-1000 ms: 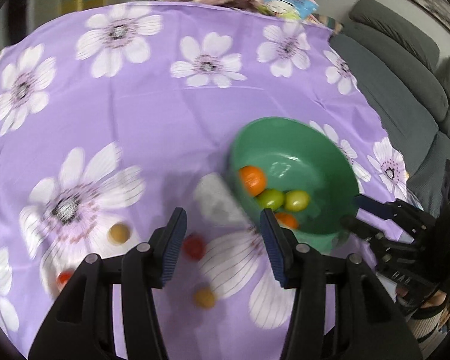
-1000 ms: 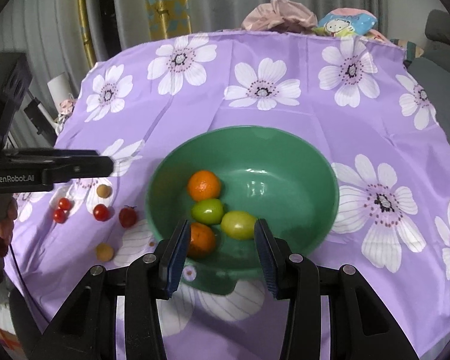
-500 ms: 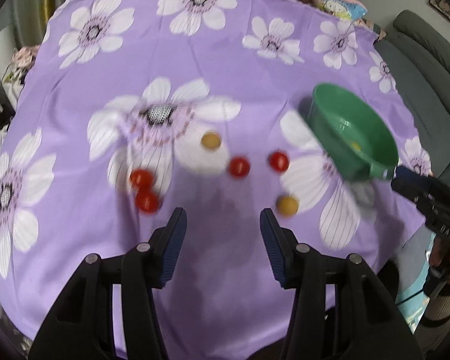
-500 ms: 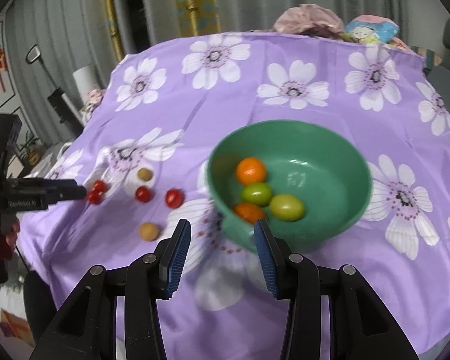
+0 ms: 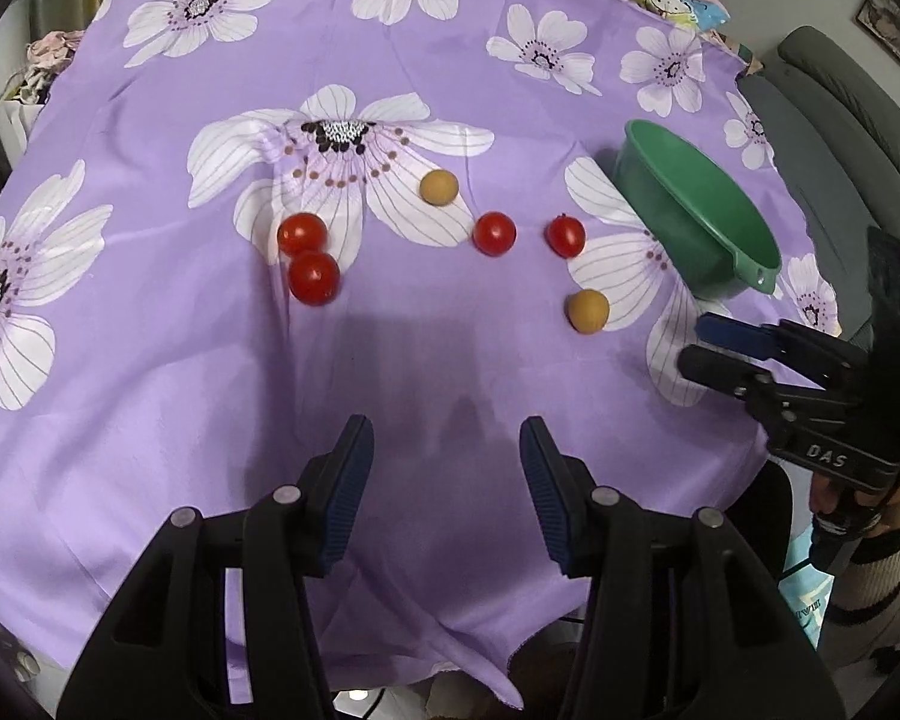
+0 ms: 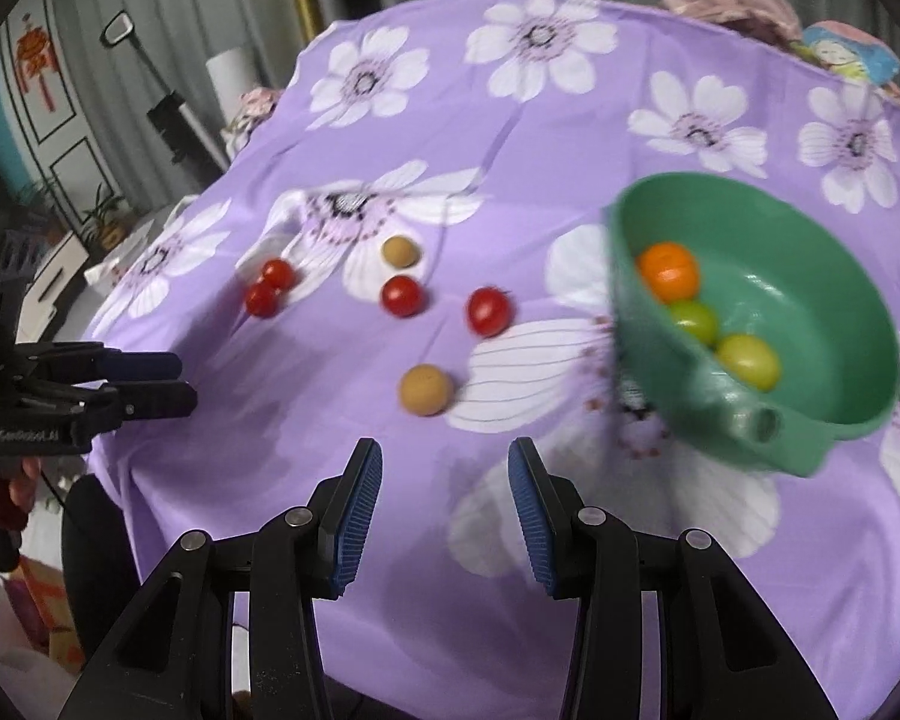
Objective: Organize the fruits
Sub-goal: 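Move the open left gripper down around a red cherry tomato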
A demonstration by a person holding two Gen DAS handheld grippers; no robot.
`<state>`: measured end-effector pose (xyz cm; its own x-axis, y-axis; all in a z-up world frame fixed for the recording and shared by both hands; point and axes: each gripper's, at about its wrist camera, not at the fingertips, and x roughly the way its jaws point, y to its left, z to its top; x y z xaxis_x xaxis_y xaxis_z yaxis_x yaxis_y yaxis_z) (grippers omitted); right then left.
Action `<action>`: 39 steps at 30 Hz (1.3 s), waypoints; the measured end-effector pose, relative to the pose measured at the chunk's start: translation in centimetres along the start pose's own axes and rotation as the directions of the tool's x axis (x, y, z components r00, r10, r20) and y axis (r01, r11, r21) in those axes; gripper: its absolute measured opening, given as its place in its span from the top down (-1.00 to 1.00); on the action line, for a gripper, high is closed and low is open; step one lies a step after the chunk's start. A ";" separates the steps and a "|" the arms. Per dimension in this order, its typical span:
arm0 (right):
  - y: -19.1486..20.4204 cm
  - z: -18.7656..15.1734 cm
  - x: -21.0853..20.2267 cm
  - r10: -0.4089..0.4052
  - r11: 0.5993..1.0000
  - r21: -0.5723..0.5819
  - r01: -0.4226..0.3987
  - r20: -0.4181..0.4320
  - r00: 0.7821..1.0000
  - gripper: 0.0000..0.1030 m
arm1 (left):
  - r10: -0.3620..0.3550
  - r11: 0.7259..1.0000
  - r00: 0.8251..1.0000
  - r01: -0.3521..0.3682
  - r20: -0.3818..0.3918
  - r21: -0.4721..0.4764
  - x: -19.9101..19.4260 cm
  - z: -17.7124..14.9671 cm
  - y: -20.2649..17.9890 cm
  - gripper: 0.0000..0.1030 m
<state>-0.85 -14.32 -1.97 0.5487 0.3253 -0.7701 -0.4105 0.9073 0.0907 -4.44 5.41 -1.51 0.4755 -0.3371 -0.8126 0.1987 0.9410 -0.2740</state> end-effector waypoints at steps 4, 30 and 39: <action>0.7 0.3 1.4 0.005 1.000 -0.011 -0.005 -0.028 1.000 0.14 | -0.014 1.000 1.000 0.014 -0.007 -0.013 0.5 -0.2 0.6 0.02; -1.8 5.6 5.5 -0.078 0.994 0.069 0.080 -0.042 0.996 0.14 | -0.042 0.996 0.999 0.041 0.006 0.077 5.9 7.8 -2.1 0.05; -2.7 6.7 7.9 -0.068 0.993 0.092 0.076 -0.088 0.994 0.14 | -0.008 0.998 1.000 0.009 -0.030 0.057 8.9 9.8 -2.2 0.07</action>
<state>9.45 -12.47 -4.08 0.5090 0.2384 -0.8271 -0.2993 0.9500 0.0896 7.74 0.03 -3.06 0.4481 -0.3431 -0.8255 0.2513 0.9345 -0.2520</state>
